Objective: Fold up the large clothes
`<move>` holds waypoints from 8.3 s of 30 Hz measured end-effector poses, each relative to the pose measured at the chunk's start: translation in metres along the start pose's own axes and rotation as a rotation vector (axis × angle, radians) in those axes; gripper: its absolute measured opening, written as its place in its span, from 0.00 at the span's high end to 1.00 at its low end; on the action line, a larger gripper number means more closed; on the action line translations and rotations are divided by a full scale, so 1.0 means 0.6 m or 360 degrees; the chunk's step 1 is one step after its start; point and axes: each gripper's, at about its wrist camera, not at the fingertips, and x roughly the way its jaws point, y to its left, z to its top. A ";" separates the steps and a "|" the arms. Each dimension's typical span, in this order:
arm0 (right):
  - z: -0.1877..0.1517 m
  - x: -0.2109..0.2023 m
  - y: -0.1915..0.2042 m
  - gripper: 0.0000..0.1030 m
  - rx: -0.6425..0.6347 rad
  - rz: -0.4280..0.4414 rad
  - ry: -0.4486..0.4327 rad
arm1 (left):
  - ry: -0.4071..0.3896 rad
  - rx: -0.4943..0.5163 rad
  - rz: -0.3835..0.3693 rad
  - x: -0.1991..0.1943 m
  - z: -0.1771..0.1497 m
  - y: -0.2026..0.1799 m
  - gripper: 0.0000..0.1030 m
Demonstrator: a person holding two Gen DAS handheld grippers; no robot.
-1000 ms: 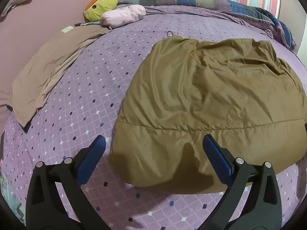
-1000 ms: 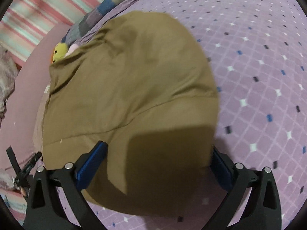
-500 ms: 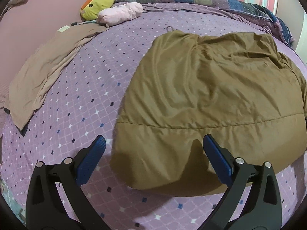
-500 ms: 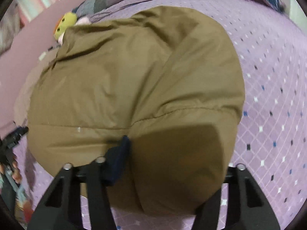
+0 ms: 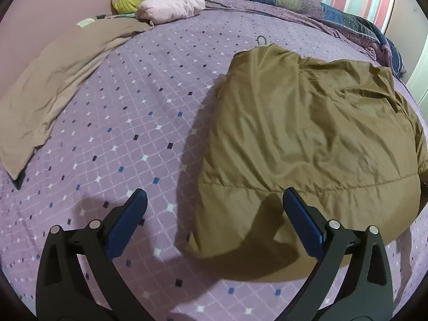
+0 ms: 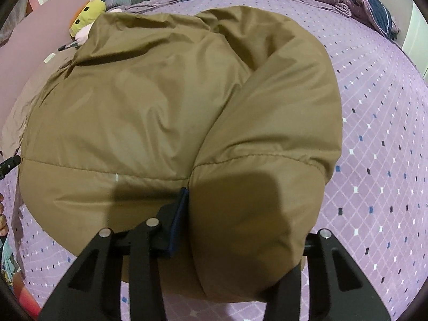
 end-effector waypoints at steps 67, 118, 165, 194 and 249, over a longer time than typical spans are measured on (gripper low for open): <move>-0.049 -0.025 -0.044 0.66 0.0092 -0.0057 -0.0133 | 0.0171 0.0296 0.0002 0.045 0.001 -0.224 0.52; -0.204 -0.333 -0.198 0.75 -0.0036 -0.0088 -0.0624 | -0.0227 0.0445 -0.0154 -0.224 -0.095 -0.507 0.89; -0.090 -0.189 -0.279 0.23 0.0263 -0.0325 -0.0340 | -0.0022 0.0210 0.0075 -0.047 0.045 -0.444 0.16; -0.284 -0.402 -0.026 0.02 0.0241 -0.0227 -0.0714 | -0.0424 0.0108 -0.0023 -0.354 -0.123 -0.388 0.03; -0.328 -0.530 0.056 0.02 0.0195 -0.0366 -0.0765 | -0.0473 0.0262 -0.0172 -0.512 -0.202 -0.448 0.03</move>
